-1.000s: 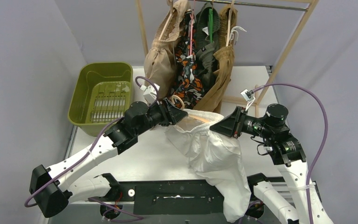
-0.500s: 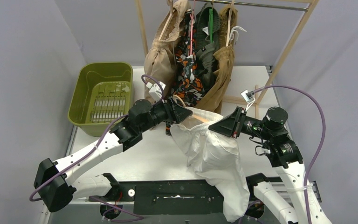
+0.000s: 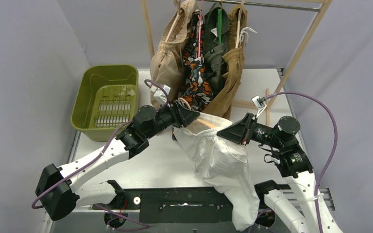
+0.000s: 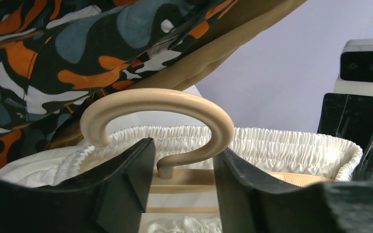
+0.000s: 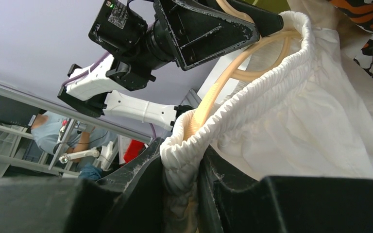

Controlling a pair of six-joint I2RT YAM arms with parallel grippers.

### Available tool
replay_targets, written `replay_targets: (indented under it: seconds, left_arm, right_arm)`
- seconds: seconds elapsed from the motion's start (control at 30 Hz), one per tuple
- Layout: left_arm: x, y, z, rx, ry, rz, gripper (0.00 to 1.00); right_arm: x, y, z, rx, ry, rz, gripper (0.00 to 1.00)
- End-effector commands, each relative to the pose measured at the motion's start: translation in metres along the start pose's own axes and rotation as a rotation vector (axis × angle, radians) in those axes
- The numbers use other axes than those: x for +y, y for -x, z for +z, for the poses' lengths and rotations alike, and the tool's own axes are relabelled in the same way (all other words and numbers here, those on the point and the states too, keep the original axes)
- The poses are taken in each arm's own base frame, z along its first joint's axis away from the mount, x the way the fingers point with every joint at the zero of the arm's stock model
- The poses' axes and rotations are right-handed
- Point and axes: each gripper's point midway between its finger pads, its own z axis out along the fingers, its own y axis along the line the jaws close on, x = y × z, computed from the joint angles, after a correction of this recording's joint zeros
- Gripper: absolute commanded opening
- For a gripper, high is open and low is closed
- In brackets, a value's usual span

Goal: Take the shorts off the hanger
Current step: Pick up the hanger from the clothes rod.

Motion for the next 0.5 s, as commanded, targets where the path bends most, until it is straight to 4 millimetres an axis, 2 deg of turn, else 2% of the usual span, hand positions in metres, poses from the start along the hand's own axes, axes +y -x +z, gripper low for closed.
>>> replay_targets:
  seconds: [0.0,0.17,0.23,0.27,0.33,0.37,0.47]
  left_arm:
    - [-0.031,0.026,-0.006,-0.091,-0.128,0.044,0.39]
    - [-0.034,0.024,-0.012,-0.062,-0.128,0.062,0.00]
    - [-0.034,0.034,-0.018,-0.075,-0.087,0.102,0.00]
    - [-0.032,0.042,-0.022,-0.090,-0.053,0.131,0.00]
    - [-0.042,0.072,-0.035,-0.145,0.004,0.209,0.00]
    - [-0.044,0.088,-0.043,-0.181,0.042,0.252,0.00]
    - [-0.057,0.142,-0.077,-0.312,0.145,0.380,0.00]
  right_arm:
    - [0.037,0.015,-0.004,-0.072,0.143,-0.122,0.00]
    - [0.031,0.017,-0.001,-0.071,0.122,-0.125,0.01]
    - [0.031,0.021,-0.001,-0.065,0.092,-0.142,0.06]
    - [0.026,0.021,0.000,-0.053,0.056,-0.139,0.14]
    - [0.023,0.031,0.001,-0.042,-0.012,-0.164,0.38]
    - [0.022,0.038,0.001,-0.043,-0.054,-0.180,0.47]
    - [0.019,0.067,-0.002,-0.066,-0.206,-0.237,0.59]
